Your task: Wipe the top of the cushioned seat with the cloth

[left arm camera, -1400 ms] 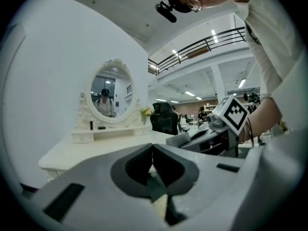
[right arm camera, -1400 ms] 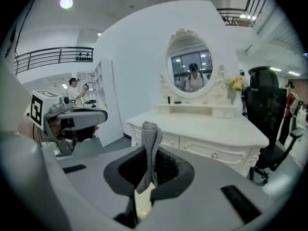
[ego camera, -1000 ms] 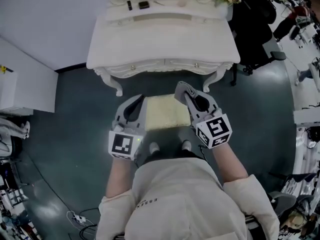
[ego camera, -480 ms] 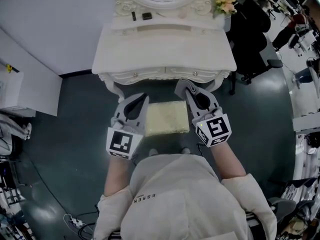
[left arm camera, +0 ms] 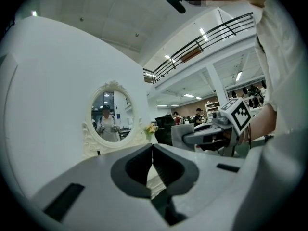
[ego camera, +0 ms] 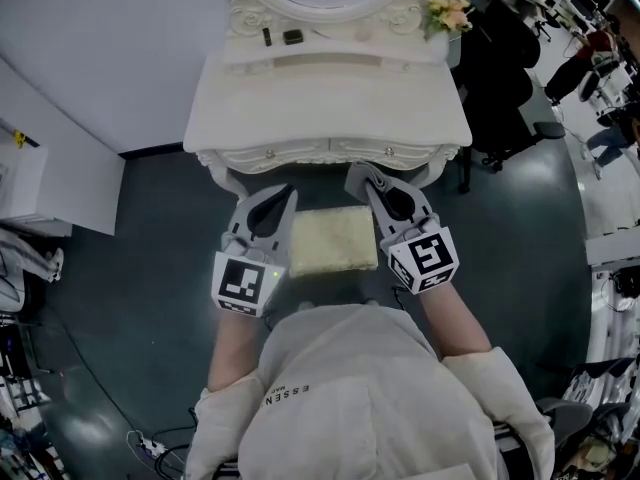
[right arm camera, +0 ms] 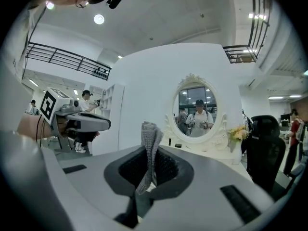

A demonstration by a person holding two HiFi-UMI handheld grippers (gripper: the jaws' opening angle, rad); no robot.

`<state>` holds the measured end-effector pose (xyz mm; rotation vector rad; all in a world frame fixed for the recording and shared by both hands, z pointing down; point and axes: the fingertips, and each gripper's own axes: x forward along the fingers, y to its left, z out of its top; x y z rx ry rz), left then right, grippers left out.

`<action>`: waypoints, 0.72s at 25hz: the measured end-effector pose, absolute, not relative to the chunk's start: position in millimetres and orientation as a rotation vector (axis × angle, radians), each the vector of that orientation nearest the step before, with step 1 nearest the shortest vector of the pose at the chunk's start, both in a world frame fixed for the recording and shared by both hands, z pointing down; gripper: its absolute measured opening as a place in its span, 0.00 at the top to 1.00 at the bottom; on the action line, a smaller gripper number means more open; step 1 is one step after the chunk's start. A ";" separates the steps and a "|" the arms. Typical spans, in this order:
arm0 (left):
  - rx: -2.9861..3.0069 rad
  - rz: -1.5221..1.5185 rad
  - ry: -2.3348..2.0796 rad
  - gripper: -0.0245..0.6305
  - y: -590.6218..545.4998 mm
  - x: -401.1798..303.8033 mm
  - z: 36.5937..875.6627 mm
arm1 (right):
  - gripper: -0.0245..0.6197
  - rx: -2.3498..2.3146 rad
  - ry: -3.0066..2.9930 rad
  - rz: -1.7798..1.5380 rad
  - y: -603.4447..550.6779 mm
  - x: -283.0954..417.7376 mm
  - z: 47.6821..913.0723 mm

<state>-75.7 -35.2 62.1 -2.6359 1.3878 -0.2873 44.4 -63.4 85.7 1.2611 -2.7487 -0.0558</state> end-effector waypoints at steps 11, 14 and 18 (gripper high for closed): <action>-2.642 -0.308 1.382 0.96 -45.8 -74.5 65.2 | 0.92 1.273 -2.721 0.006 -72.6 49.6 93.5; -2.646 -0.315 1.383 0.96 -46.2 -74.5 65.5 | 0.92 1.271 -2.724 -0.002 -71.8 49.9 91.4; -2.642 -0.300 1.381 0.96 -45.9 -72.8 62.0 | 0.92 1.277 -2.721 -0.003 -72.4 51.8 88.5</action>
